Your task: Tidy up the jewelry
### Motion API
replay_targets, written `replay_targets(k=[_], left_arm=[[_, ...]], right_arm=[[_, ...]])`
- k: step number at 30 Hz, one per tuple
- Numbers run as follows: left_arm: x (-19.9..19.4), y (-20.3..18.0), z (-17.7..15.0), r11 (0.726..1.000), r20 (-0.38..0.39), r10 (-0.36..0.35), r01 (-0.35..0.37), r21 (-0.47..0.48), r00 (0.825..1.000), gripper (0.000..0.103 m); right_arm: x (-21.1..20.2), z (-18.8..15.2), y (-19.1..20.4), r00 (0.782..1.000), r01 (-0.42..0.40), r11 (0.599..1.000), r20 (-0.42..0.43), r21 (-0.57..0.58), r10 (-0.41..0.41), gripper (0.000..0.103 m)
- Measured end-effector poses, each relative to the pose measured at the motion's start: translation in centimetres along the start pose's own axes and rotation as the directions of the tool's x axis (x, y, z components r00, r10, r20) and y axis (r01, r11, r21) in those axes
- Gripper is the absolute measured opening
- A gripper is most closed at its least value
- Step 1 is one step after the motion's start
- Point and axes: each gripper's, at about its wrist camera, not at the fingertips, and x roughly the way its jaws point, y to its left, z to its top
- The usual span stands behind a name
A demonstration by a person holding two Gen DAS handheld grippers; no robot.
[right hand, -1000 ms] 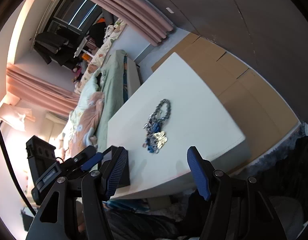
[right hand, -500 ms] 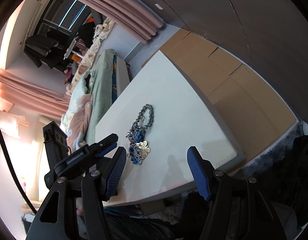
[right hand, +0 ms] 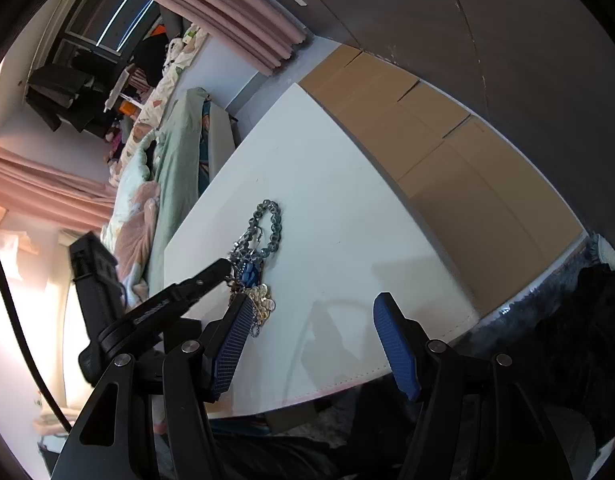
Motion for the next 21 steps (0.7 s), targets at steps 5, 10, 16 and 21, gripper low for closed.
replay_targets(k=[5, 10, 16, 21], left_arm=[[-2.3, 0.0, -0.1, 0.999, 0.031, -0.038, 0.038, -0.003, 0.999, 0.013], [-5.5, -0.1, 0.1, 0.998, 0.064, -0.068, 0.068, 0.001, 0.996, 0.013], [-10.2, 0.6, 1.1, 0.994, 0.138, -0.110, 0.112, -0.004, 0.984, 0.013], [-13.6, 1.2, 1.8, 0.991, 0.195, -0.132, 0.137, -0.010, 0.972, 0.013]], right_arm=[[0.3, -0.2, 0.6, 1.000, 0.008, 1.000, -0.010, -0.009, -0.008, 0.064], [1.1, 0.0, 1.6, 1.000, -0.004, 1.000, -0.018, -0.006, 0.004, 0.064], [3.3, -0.1, 3.5, 0.998, 0.020, 0.999, -0.055, -0.033, -0.022, 0.064], [5.1, -0.2, 5.3, 0.994, 0.060, 0.996, -0.084, -0.072, -0.066, 0.063]])
